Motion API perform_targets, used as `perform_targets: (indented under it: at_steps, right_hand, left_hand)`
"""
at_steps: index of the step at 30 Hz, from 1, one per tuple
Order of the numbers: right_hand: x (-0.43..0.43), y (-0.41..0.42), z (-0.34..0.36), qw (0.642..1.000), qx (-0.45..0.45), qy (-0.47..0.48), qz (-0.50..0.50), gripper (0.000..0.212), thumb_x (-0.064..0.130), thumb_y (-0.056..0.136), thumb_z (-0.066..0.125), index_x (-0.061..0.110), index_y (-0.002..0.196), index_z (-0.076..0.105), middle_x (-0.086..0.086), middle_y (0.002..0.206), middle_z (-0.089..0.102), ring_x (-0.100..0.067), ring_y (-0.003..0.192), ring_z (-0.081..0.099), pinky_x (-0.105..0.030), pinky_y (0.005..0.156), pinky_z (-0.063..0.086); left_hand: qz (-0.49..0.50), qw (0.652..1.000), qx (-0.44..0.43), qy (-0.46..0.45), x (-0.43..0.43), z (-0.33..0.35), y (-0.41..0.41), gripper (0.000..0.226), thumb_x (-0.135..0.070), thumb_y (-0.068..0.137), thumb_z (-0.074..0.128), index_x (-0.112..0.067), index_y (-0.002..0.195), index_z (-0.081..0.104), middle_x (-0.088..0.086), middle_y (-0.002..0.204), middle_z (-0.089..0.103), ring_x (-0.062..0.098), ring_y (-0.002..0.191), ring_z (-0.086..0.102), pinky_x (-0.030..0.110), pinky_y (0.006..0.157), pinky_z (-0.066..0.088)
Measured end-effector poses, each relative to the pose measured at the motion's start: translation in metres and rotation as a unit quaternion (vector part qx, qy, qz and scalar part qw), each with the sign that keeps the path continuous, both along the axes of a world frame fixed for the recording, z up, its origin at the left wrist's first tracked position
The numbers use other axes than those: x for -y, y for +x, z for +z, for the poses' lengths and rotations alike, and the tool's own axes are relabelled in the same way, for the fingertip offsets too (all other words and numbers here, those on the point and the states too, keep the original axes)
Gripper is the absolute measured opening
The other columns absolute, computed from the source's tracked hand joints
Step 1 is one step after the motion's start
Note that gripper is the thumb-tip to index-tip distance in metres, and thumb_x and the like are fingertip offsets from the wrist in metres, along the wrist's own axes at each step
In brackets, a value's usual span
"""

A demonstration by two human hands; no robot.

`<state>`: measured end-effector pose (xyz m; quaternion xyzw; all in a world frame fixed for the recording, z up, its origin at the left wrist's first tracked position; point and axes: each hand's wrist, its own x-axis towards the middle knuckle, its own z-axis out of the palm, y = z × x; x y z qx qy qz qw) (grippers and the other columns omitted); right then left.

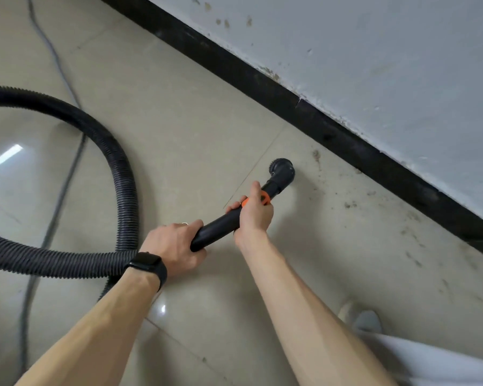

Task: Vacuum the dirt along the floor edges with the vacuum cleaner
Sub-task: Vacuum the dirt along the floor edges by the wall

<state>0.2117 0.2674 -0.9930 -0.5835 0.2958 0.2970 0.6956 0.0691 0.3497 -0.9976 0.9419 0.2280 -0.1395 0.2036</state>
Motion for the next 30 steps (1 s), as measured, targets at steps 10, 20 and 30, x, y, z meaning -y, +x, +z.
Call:
perform_targets:
  at_steps: [10,20,30]
  right_hand:
    - [0.029,-0.052,0.005,0.996,-0.045,0.02,-0.072,0.032,0.035,0.1,0.063,0.014,0.081,0.047,0.001,0.055,0.044,-0.018,0.043,0.044,-0.029,0.05,0.049]
    - [0.026,-0.025,0.005,0.998,-0.028,0.021,-0.054,0.032,0.036,0.1,0.061,0.013,0.083,0.047,0.0,0.056,0.045,-0.018,0.042,0.043,-0.029,0.049,0.049]
    - [0.027,-0.003,0.002,0.998,-0.018,0.02,-0.051,0.033,0.038,0.102,0.062,0.012,0.088,0.047,0.001,0.054,0.045,-0.017,0.042,0.043,-0.029,0.047,0.048]
  left_hand:
    - [-0.076,0.996,-0.024,0.027,0.001,0.006,-0.039,0.024,-0.05,0.073,0.048,-0.035,0.089,0.038,-0.01,0.07,0.053,0.02,0.059,0.048,0.029,0.053,0.033]
    - [-0.058,0.997,0.007,0.052,0.009,0.005,-0.018,0.023,-0.052,0.082,0.052,-0.035,0.09,0.039,-0.012,0.071,0.052,0.019,0.056,0.047,0.027,0.051,0.029]
    - [-0.053,0.997,-0.005,0.054,0.014,0.004,0.006,0.023,-0.048,0.083,0.051,-0.031,0.096,0.043,-0.007,0.08,0.058,0.027,0.069,0.058,0.03,0.056,0.04]
